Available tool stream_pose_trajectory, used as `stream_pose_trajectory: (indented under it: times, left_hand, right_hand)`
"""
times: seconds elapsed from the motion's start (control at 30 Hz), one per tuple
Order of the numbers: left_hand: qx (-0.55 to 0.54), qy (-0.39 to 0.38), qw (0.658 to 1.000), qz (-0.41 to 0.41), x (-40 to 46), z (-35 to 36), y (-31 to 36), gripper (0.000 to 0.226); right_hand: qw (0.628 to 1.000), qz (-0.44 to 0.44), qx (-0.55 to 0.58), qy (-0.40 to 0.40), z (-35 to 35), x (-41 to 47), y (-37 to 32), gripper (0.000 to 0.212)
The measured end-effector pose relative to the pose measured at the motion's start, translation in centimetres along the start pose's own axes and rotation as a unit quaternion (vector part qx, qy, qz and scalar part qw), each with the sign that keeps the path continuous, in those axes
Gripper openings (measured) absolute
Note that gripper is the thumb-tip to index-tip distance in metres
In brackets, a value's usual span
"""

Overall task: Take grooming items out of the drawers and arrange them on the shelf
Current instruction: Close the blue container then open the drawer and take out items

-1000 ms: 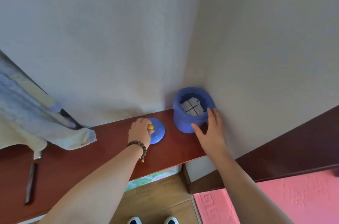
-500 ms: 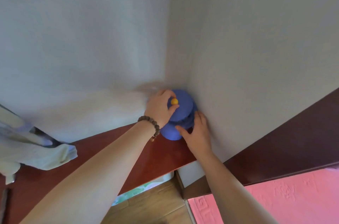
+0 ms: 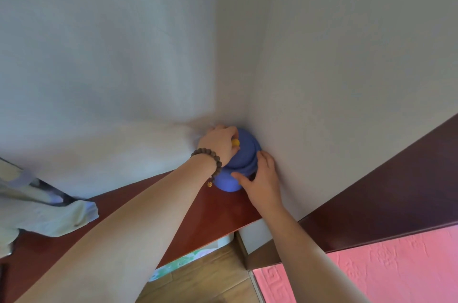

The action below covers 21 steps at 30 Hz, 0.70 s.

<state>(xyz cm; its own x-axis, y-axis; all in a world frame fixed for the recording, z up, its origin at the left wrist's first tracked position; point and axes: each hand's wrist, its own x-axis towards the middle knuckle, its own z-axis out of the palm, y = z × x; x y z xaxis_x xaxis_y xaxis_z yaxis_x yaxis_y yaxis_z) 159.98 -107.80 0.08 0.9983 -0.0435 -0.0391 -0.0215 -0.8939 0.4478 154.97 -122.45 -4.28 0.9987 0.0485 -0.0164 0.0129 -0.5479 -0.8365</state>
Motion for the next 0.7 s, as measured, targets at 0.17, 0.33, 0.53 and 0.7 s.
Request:
stream_pose_trajectory:
  times: [0.17, 0.33, 0.53, 0.7]
  left_hand:
    - [0.0, -0.004, 1.0, -0.005, -0.2, 0.1, 0.0, 0.019]
    - [-0.01, 0.026, 1.0, -0.013, -1.1, 0.6, 0.0, 0.022]
    - [-0.032, 0.032, 0.999, -0.011, -2.7, 1.3, -0.7, 0.054]
    - [0.02, 0.108, 0.993, -0.043, -5.7, 0.5, -1.5, 0.057]
  right_hand:
    - [1.0, 0.004, -0.002, -0.003, -0.1, -0.1, -0.1, 0.089]
    - [1.0, 0.004, -0.006, -0.007, -0.1, -0.2, -0.3, 0.089]
    - [0.999, -0.019, -0.029, -0.003, -0.2, -0.4, -0.6, 0.088]
    - [0.993, -0.033, -0.108, -0.024, -0.1, -0.6, -1.4, 0.085]
